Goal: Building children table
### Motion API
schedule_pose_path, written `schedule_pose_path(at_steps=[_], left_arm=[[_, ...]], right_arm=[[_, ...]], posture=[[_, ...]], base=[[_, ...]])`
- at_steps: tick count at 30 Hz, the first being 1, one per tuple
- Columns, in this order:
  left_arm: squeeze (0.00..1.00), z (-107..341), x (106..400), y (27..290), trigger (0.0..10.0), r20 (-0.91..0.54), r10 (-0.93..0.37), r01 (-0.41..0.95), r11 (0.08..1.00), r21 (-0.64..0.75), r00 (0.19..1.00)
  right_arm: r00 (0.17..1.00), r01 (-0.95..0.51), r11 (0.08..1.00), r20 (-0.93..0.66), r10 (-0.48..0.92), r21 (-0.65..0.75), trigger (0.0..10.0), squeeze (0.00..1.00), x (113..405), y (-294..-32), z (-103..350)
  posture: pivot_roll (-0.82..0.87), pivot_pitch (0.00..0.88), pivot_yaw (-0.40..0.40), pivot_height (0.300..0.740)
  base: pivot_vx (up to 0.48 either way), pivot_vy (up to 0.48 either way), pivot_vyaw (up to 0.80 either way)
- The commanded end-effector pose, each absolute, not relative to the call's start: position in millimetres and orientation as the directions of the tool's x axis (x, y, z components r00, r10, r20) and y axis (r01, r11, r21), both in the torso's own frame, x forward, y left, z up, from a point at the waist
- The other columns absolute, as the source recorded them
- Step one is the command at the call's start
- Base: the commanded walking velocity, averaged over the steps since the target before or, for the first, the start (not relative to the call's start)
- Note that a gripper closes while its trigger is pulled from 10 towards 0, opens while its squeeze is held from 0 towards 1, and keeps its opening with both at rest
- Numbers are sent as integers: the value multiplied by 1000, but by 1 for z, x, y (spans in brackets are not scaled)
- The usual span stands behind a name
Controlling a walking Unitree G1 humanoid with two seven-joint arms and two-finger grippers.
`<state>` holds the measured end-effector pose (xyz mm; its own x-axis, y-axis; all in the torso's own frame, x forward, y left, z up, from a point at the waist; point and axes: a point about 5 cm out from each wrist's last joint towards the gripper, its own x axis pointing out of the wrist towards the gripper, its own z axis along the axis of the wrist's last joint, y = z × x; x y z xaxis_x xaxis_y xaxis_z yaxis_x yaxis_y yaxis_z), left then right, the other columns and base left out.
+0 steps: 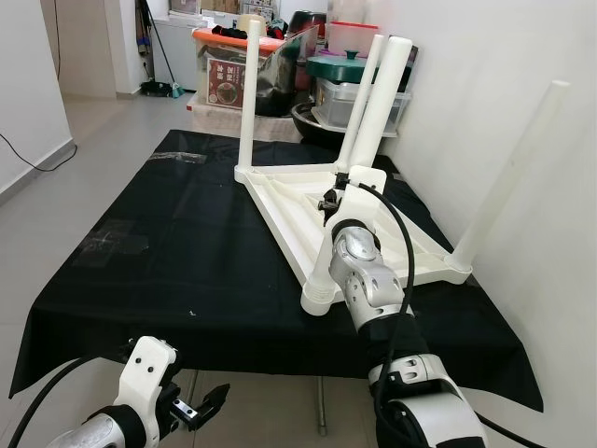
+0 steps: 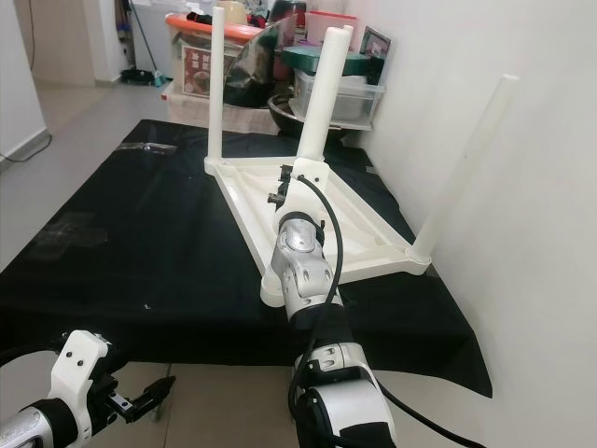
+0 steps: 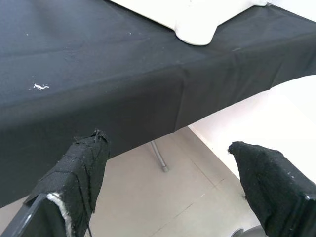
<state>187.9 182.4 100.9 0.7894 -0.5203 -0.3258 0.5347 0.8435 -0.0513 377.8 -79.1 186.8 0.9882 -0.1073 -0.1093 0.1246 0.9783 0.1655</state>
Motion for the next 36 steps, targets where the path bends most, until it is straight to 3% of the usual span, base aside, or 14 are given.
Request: schedule_pose_path(at_steps=[1,8,10,20,21,25,32,34,35,36], left_arm=[[0,99,188,179,10000,-324,-525,538,841,-57,787],[0,99,190,181,10000,-326,-525,542,839,-46,786],[0,100,190,181,10000,-327,-525,543,839,-42,786],[0,101,192,182,10000,-329,-526,546,837,-35,784],[0,101,193,184,10000,-331,-527,549,835,-31,783],[0,102,194,185,10000,-333,-528,552,834,-26,782],[0,101,195,185,10000,-333,-529,554,832,-24,780],[0,101,196,185,10000,-333,-530,555,831,-24,780],[0,100,198,183,10000,-332,-534,560,828,-21,777],[0,100,199,183,10000,-331,-536,562,827,-21,777]], right_arm=[[896,215,964,-424,-132,155,10000,0,359,-89,115],[911,193,958,-402,-95,211,10000,0,361,-83,123],[918,194,952,-387,-90,238,10000,1000,362,-83,129],[951,141,943,-305,-45,301,10000,1000,363,-80,155],[973,83,942,-230,-6,326,10000,1000,363,-83,177],[987,28,946,-160,25,324,10000,1000,363,-96,196],[993,-28,945,-103,65,327,10000,1000,365,-106,210],[992,-78,944,-73,107,321,10000,1000,366,-108,216],[975,-210,949,-22,221,235,10000,1000,374,-116,225],[968,-240,947,-15,249,211,10000,639,376,-119,227]], posture=[[110,0,-125,740],[108,0,-119,740],[107,0,-116,740],[99,0,-108,740],[90,0,-101,740],[81,0,-95,740],[75,0,-91,740],[71,0,-88,740],[70,0,-88,740],[69,0,-88,740]], base=[[0,0,0],[0,0,0],[0,0,0],[0,0,0],[0,0,0],[0,0,0],[0,0,0],[0,0,0],[0,0,0],[0,0,0]])
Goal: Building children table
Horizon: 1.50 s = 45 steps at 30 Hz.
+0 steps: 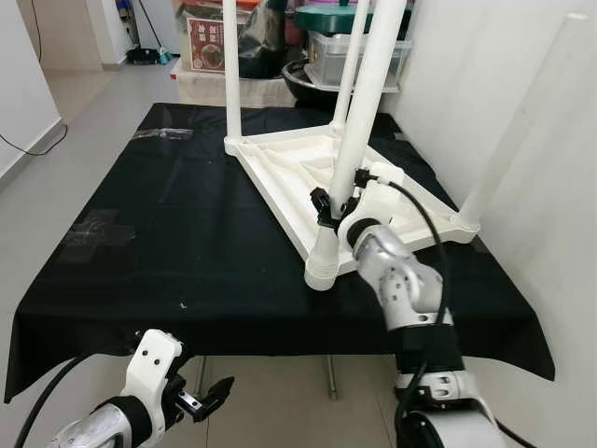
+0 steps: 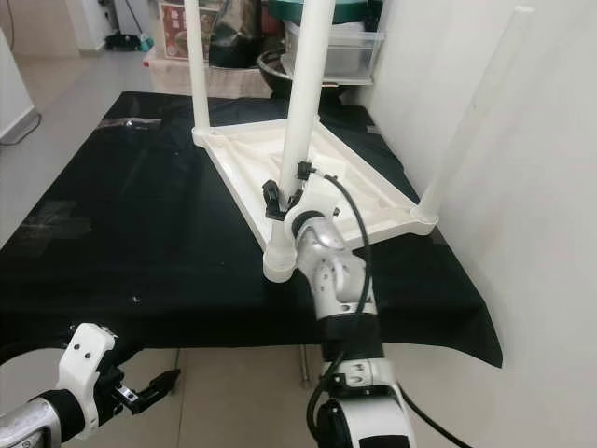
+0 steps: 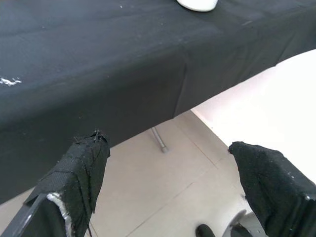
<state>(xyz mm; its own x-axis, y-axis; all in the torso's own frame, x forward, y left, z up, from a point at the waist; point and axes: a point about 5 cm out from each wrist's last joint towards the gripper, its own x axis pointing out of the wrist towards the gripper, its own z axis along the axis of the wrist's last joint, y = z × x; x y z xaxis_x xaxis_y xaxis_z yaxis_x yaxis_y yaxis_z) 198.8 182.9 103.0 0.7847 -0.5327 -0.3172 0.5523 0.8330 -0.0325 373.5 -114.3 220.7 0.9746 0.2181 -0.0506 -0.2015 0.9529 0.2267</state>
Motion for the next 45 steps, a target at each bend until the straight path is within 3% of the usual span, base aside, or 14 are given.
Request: schedule_pose_path(at_steps=[1,5,10,31,32,34,35,41,44,45], left_arm=[[0,101,200,182,10000,-329,-537,563,826,-19,777],[0,102,201,183,10000,-326,-537,564,826,-14,778],[0,101,201,184,10000,-327,-538,566,824,-9,777],[0,100,205,184,10000,-321,-536,569,822,11,781],[0,99,204,183,10000,-321,-536,568,823,9,781],[0,99,204,183,10000,-321,-536,568,823,9,781],[0,97,204,182,10000,-320,-536,568,823,6,781],[0,95,202,180,10000,-323,-536,567,824,2,780],[0,94,202,179,10000,-325,-535,566,824,2,780],[0,94,202,179,10000,-325,-535,566,824,2,780]], right_arm=[[950,-302,931,-18,312,206,10000,0,379,-125,224],[894,-443,876,19,448,188,10000,0,382,-137,223],[798,-603,795,58,600,63,10000,0,384,-148,237],[674,-735,676,52,737,-55,10000,0,405,-122,253],[664,-744,665,43,746,-63,3765,0,405,-123,251],[664,-744,665,43,746,-63,3765,0,405,-123,251],[653,-754,653,31,757,-65,0,0,405,-126,248],[656,-752,656,13,754,-65,0,0,406,-133,245],[772,-636,764,-82,631,-108,0,0,411,-146,232],[772,-636,764,-82,631,-108,0,0,411,-146,232]], posture=[[78,0,-94,740],[81,0,-95,740],[82,0,-98,740],[124,0,-139,740],[126,0,-144,740],[126,0,-144,740],[127,0,-147,740],[126,0,-148,740],[123,0,-149,740],[123,0,-149,740]], base=[[0,0,0],[0,0,0],[0,0,0],[0,0,0],[0,0,0],[0,0,0],[0,0,0],[0,0,0],[0,0,0],[0,0,0]])
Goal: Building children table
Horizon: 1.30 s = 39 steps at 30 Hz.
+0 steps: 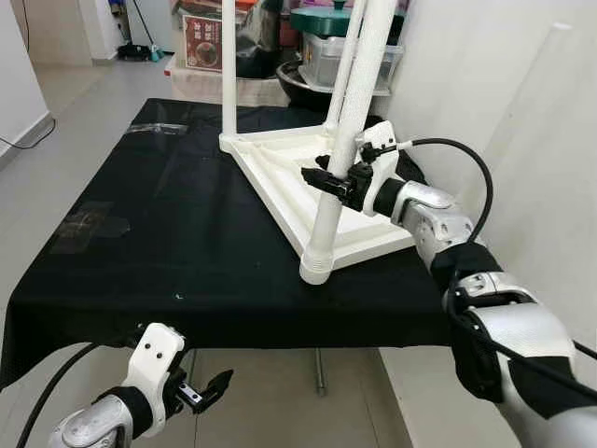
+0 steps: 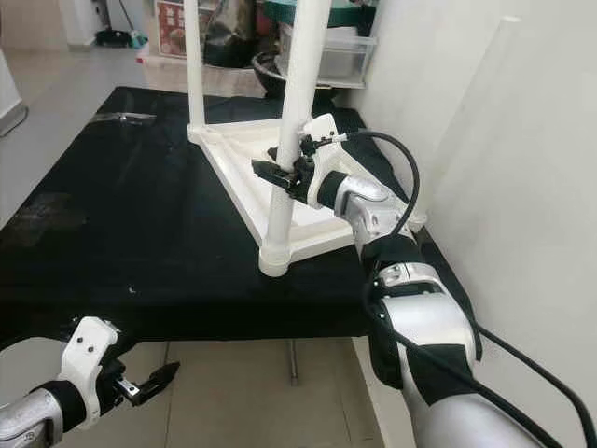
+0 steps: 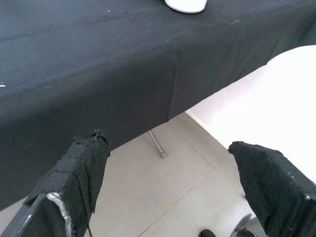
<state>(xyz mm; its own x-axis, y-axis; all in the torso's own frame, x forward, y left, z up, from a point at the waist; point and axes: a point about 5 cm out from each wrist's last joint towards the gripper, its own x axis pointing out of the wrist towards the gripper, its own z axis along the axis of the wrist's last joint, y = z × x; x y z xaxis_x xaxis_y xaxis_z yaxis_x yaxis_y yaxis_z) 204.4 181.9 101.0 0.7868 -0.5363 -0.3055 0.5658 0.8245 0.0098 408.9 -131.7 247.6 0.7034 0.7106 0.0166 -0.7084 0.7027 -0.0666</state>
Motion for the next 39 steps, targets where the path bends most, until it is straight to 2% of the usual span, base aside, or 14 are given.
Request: schedule_pose_path(at_steps=[1,6,7,9,12,20,21,23,24,25,32,33,35,39], left_arm=[[0,94,202,179,10000,-325,-535,566,824,2,780],[0,94,203,179,10000,-326,-535,566,824,2,780],[0,93,202,177,10000,-327,-540,571,821,-3,775],[0,92,202,176,10000,-328,-545,574,819,-9,772],[0,92,202,176,10000,-328,-545,574,819,-9,772],[0,96,206,171,10000,-316,-560,586,810,-17,765],[0,96,206,172,10000,-315,-559,585,811,-15,767],[0,96,206,172,10000,-315,-559,585,811,-15,767],[0,96,207,172,10000,-313,-555,580,814,-16,771],[0,95,206,171,10000,-313,-553,577,816,-20,772],[0,92,204,168,10000,-313,-557,577,816,-35,769],[0,92,204,167,10000,-313,-558,578,816,-35,769],[0,93,205,168,10000,-313,-559,579,815,-34,768],[0,95,209,170,10000,-310,-558,580,814,-25,770]], right_arm=[[772,-636,764,-82,631,-108,0,0,411,-146,232],[800,-599,789,-117,588,-135,0,0,412,-149,227],[940,-300,954,-176,293,-13,0,0,417,-159,207],[972,24,994,-236,3,111,0,0,416,-160,190],[972,24,994,-236,3,111,0,0,416,-160,190],[947,98,972,-320,-25,214,0,0,406,-68,177],[946,80,972,-325,-4,220,5647,0,405,-63,178],[946,80,972,-325,-4,220,5647,0,405,-63,178],[945,39,975,-326,36,220,10000,0,405,-57,180],[955,6,968,-287,69,250,10000,1000,407,-57,188],[965,-61,968,-234,120,243,10000,1000,414,-66,208],[967,-92,965,-209,146,246,10000,0,415,-70,215],[956,-207,940,-148,253,270,10000,0,418,-74,225],[739,-665,702,88,668,254,10000,0,409,-86,242]], posture=[[123,0,-149,740],[123,0,-149,740],[102,0,-137,740],[101,0,-134,740],[101,0,-134,740],[105,0,-134,740],[105,0,-134,740],[105,0,-134,740],[107,0,-140,740],[100,0,-141,740],[93,0,-134,740],[92,0,-132,740],[89,0,-129,740],[103,0,-128,740]], base=[[0,0,0],[0,0,0],[0,0,0],[0,0,0],[0,0,0],[0,0,0],[0,0,0],[0,0,0],[0,0,0],[0,0,0],[0,0,0],[0,0,0],[0,0,0],[0,0,0]])
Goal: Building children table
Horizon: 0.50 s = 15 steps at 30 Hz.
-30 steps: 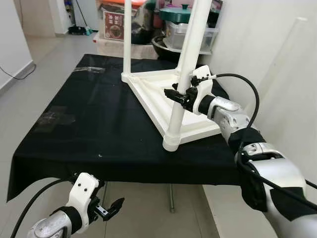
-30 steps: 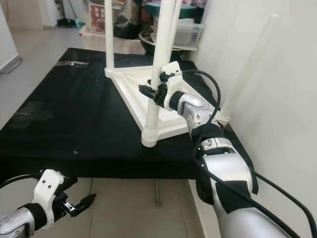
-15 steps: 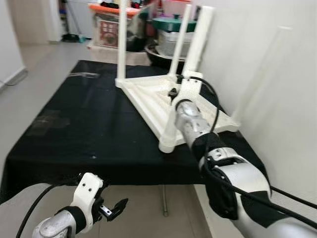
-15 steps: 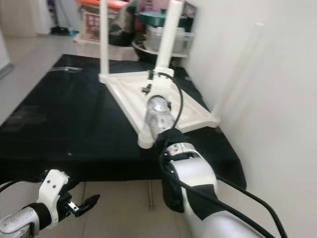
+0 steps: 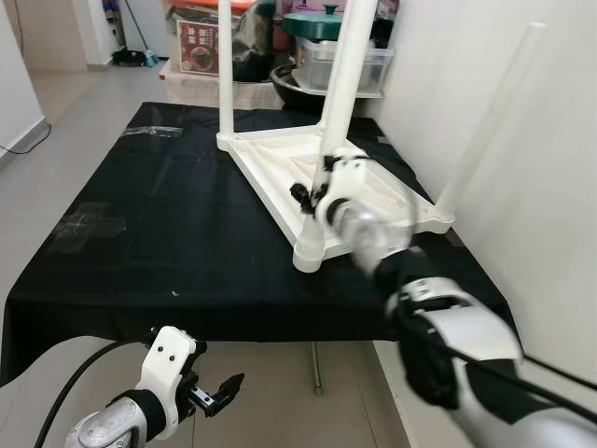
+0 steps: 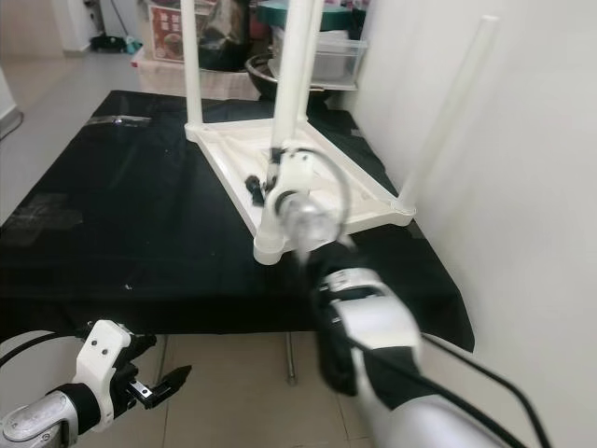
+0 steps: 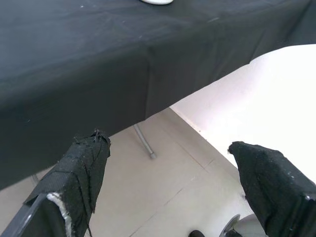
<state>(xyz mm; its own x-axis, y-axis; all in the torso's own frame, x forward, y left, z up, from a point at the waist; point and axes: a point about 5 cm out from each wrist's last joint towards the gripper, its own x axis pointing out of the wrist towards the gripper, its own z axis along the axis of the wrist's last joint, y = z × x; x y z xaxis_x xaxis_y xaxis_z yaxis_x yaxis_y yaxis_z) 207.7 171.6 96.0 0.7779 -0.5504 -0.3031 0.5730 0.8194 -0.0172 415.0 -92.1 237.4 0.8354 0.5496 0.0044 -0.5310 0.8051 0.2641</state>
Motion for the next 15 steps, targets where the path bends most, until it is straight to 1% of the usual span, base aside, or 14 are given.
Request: schedule_pose_path(at_steps=[1,2,4,6,8,10,13,15], left_arm=[[0,95,209,170,10000,-310,-558,580,814,-23,770],[0,95,209,170,10000,-310,-558,580,814,-23,770],[0,95,209,170,10000,-308,-559,582,813,-21,770],[0,95,209,169,10000,-308,-559,583,813,-19,770],[0,95,209,169,10000,-308,-559,583,812,-18,770],[0,96,209,169,10000,-305,-557,580,814,-19,772],[0,96,209,169,10000,-304,-556,579,815,-19,773],[0,97,208,169,10000,-304,-554,576,817,-18,775]], right_arm=[[695,-713,658,129,707,242,10000,0,407,-89,244],[695,-713,658,129,707,242,10000,0,407,-89,244],[588,-807,564,150,795,174,10000,0,400,-91,241],[530,-847,516,138,836,130,10000,0,397,-86,238],[520,-853,507,136,843,124,10000,0,397,-86,237],[475,-879,470,79,876,79,10000,0,394,-70,230],[461,-887,457,69,885,72,10000,0,393,-65,228],[404,-915,402,61,913,43,10000,0,387,-46,225]], posture=[[105,0,-129,740],[105,0,-129,740],[114,0,-129,740],[122,0,-134,740],[122,0,-134,740],[145,0,-145,740],[149,0,-149,740],[162,0,-152,740]], base=[[0,0,0],[0,0,0],[0,0,0],[0,0,0],[0,0,0],[0,0,0],[0,0,0],[0,0,0]])
